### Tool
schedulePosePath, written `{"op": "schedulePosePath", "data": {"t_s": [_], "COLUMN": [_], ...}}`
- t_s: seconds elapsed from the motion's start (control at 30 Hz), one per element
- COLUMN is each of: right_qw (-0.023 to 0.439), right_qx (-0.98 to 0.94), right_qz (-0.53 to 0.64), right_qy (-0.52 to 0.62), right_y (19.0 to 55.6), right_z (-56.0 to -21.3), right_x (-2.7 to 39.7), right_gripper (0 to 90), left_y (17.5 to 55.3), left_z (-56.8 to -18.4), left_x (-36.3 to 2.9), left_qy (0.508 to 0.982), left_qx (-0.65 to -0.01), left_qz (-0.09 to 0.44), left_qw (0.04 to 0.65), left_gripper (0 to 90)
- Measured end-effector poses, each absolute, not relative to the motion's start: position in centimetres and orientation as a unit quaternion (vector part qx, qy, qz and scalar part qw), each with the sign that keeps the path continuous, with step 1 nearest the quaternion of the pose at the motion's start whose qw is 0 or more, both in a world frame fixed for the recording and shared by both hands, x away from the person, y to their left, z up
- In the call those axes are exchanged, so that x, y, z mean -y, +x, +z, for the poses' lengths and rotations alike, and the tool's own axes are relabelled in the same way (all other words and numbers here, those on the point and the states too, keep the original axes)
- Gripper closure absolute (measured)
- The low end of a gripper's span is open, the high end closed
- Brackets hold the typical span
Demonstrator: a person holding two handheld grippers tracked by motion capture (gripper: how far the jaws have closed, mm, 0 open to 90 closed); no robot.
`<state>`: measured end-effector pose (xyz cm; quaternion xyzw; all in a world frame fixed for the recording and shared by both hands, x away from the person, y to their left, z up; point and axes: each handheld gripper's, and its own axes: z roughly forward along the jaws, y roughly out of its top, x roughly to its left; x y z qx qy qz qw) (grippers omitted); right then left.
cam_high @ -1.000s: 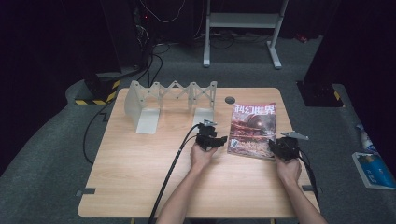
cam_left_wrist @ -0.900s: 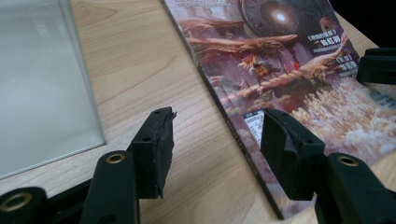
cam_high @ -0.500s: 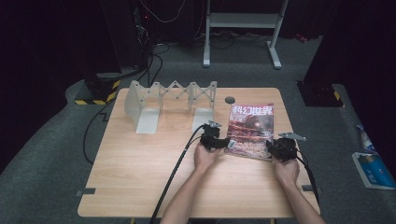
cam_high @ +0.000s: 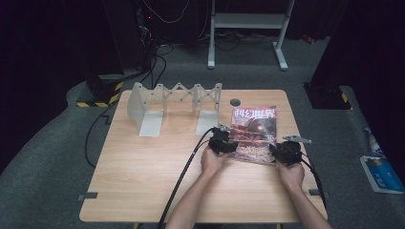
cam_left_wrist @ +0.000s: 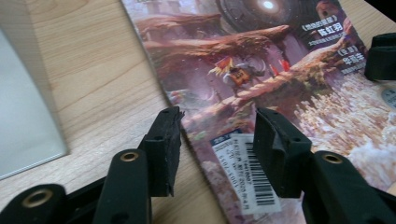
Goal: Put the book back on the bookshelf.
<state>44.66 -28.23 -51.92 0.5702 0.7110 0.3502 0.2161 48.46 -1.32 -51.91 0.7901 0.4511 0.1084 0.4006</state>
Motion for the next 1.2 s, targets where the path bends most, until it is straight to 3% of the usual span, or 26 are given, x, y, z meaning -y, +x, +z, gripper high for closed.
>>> {"op": "schedulePosePath", "data": {"t_s": [0.4,1.2], "right_qw": [0.211,0.217], "right_qx": [-0.712,-0.731], "right_qz": [0.35,0.342], "right_qy": [0.57,0.55], "right_y": [44.6,43.3], "right_z": [-51.9,-51.7], "right_x": [28.2,27.7], "right_gripper": [62.0,62.3], "left_y": [48.0,46.8], "left_z": [-52.1,-51.8], "left_x": [1.2,0.6], "left_qy": [0.783,0.799], "left_qx": [-0.457,-0.443], "left_qz": [0.117,0.114], "left_qw": [0.406,0.391], "left_gripper": [57.4,57.5]}}
